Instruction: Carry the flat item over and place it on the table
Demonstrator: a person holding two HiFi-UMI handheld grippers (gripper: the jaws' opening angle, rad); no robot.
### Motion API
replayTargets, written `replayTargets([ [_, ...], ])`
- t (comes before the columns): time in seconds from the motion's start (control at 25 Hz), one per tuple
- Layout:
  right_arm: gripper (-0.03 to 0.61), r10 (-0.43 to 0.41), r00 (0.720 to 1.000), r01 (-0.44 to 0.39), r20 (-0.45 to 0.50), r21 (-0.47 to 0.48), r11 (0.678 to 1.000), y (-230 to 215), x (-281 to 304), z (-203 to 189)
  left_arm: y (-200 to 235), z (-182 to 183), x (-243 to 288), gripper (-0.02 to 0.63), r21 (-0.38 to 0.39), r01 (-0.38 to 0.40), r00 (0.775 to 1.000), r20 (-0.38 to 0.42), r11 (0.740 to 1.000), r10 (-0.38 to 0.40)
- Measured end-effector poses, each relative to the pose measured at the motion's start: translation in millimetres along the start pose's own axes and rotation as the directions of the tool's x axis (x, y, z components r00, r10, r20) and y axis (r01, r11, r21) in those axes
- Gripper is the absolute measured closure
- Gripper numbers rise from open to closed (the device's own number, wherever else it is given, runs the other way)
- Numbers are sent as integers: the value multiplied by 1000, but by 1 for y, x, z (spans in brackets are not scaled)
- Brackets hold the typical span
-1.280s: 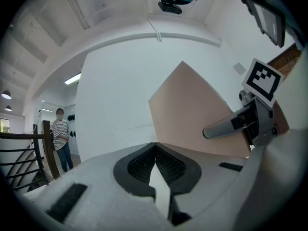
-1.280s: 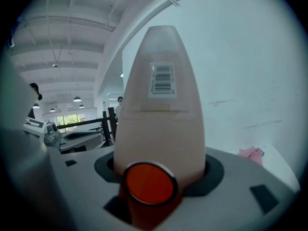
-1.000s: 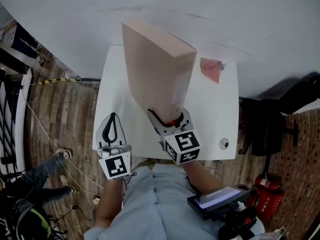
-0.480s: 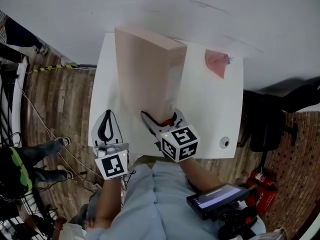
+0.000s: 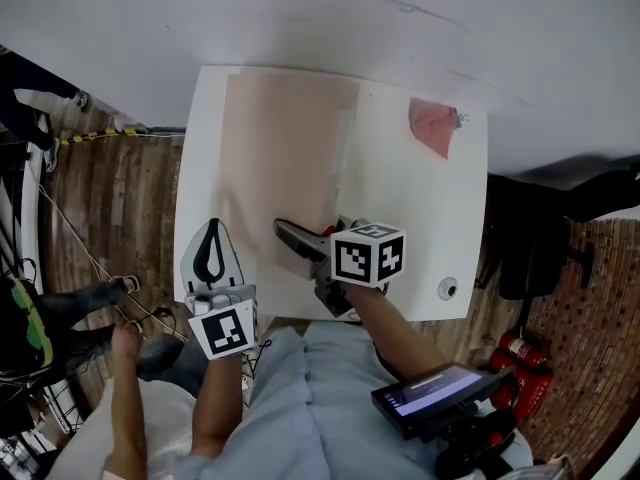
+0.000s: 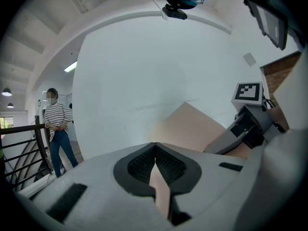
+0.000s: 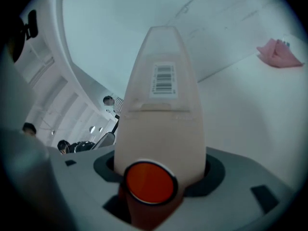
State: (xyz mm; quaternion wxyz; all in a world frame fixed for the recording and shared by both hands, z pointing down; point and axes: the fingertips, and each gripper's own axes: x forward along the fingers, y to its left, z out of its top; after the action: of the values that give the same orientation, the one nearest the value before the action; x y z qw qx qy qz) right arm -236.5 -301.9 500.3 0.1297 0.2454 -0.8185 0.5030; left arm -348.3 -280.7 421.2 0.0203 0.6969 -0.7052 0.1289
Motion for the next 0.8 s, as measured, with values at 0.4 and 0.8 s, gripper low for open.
replayTargets([
  [0.4, 242, 58, 992, -32, -114, 220, 975, -30, 28, -13, 10, -10, 17, 604, 14, 2, 1000, -11, 1000, -2],
  [0.8, 187, 13, 984, 15, -176, 160, 987, -40, 34, -19, 5, -8, 19, 604, 20, 18, 1000, -16, 1000, -18],
])
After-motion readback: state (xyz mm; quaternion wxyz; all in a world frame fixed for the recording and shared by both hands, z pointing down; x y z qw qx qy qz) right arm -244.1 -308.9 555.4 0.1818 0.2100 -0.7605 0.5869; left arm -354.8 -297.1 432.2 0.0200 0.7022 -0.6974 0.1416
